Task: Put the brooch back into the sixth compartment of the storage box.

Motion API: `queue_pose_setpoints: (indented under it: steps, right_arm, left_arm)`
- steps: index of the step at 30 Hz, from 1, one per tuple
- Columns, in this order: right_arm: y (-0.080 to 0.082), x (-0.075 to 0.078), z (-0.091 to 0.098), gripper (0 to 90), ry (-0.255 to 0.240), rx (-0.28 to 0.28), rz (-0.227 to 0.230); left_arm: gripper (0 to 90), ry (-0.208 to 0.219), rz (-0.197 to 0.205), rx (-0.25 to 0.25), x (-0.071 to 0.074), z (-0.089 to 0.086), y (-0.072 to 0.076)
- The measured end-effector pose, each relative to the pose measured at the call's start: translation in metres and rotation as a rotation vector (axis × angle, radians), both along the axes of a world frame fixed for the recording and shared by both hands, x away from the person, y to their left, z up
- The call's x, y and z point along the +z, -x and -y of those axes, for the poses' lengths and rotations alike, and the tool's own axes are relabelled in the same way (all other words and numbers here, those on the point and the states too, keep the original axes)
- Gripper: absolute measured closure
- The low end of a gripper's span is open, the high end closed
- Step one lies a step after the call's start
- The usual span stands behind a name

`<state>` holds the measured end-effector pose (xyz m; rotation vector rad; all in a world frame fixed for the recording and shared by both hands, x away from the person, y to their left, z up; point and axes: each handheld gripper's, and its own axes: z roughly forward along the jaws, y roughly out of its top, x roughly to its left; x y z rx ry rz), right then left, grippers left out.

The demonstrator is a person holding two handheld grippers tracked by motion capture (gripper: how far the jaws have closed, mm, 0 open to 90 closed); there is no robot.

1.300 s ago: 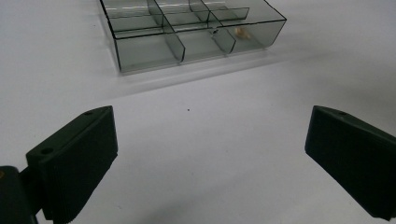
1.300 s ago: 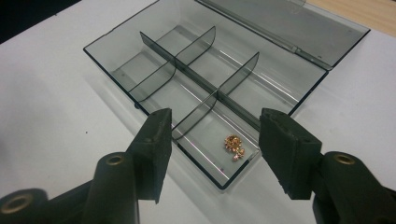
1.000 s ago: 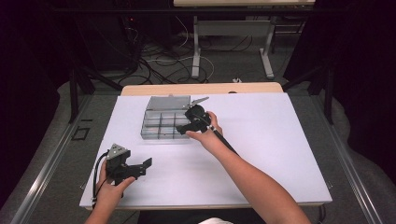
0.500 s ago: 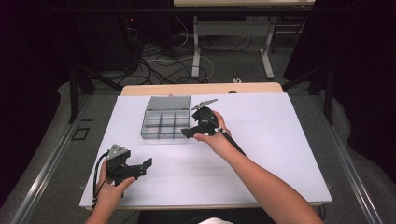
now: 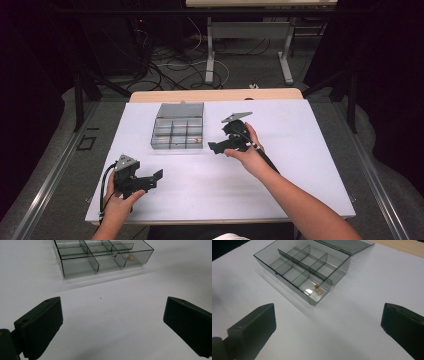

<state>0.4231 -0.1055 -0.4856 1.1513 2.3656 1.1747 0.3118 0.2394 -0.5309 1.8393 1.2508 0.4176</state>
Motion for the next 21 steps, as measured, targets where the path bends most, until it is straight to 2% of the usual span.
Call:
queue_pose_setpoints:
  steps: [6,7,15,21]
  right_arm:
    - [0.011,-0.003,0.023,0.0,0.019,-0.03,0.015]
    - [0.012,-0.004,0.027,0.0,0.02,-0.029,0.028]
    - [0.027,-0.012,0.056,0.0,0.004,-0.081,0.026]
    - [0.041,-0.019,0.076,0.0,0.034,-0.102,0.057]
  left_arm:
    - [2.5,0.0,-0.002,0.005,0.0,0.0,0.0]
    - [2.5,0.002,-0.001,0.009,-0.001,0.0,0.0]
    - [2.5,-0.003,-0.003,0.014,-0.001,0.0,0.0]
    - [2.4,-0.005,-0.002,0.017,-0.001,0.0,0.0]
